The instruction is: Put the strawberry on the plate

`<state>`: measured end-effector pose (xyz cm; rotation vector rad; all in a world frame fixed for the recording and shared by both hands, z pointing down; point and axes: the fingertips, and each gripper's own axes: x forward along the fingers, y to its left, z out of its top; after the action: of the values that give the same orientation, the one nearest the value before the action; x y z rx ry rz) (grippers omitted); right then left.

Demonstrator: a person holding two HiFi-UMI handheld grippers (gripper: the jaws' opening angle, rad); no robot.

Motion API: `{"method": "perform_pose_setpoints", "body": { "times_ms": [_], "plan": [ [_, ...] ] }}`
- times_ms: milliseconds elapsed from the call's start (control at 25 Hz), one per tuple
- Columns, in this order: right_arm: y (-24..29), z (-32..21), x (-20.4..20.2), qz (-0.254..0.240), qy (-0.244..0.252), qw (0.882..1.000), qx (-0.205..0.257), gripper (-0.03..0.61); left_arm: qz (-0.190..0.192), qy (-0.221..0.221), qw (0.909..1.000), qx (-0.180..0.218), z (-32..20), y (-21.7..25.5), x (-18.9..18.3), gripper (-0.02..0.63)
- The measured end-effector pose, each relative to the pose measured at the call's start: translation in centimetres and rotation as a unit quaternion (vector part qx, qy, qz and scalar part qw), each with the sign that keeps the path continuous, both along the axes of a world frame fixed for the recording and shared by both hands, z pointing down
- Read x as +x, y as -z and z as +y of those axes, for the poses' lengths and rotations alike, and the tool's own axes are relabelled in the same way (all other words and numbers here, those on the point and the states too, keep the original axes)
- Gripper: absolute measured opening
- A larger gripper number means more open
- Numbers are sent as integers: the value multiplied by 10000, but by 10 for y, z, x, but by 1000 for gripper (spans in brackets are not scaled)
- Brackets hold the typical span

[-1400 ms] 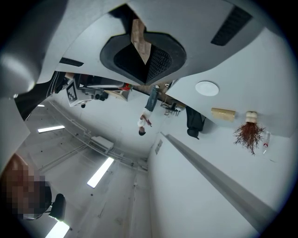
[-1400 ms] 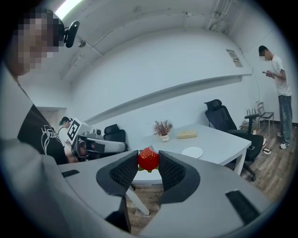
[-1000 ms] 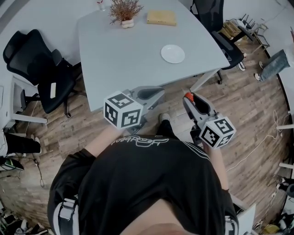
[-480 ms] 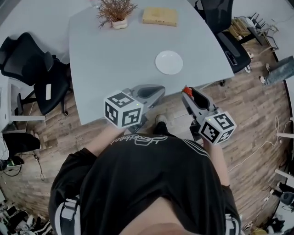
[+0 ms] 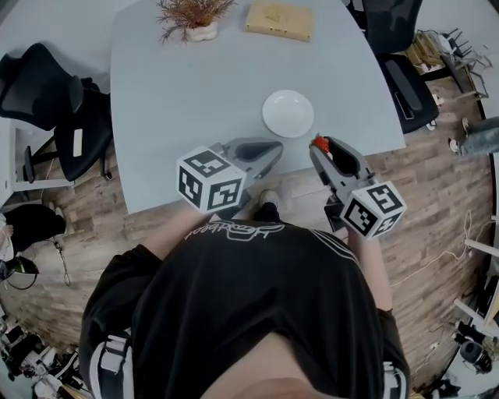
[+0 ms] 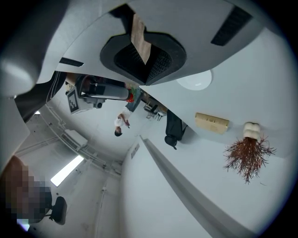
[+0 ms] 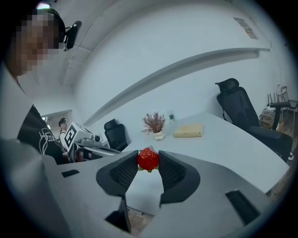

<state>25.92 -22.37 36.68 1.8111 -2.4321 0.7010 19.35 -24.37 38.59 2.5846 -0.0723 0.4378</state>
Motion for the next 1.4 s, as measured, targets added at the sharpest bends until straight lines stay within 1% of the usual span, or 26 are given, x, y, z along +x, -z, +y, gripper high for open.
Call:
{"method": "perform_pose_setpoints", "body": {
  "times_ms": [120,320,520,880,1160,1280,1400],
  "plan": [
    [-5,-11,7,7,73,10000,-64,130,-42,67,9999,-62,-9,-4,6,8],
    [-15,-30,17,372,250,9989,-142,130,-109,224,9996,-151,-25,-15,14,8],
    [-24,-50,22,461,521,9973,-219,130,-155,420,9987,-242,-36,-23,18,8],
    [-45,-96,29,411,988,9935,-382,130,-182,997,9942,-355,-73,-35,17,8],
    [-67,-124,37,688,1247,9885,-513,130,-243,1300,9905,-377,-89,-42,13,8],
    [-80,-133,38,703,1332,9865,-648,130,-257,1419,9887,-415,-93,-44,10,8],
    [-98,-139,40,846,1409,9830,-814,130,-296,1515,9870,-453,-97,-49,6,8]
  ]
}}
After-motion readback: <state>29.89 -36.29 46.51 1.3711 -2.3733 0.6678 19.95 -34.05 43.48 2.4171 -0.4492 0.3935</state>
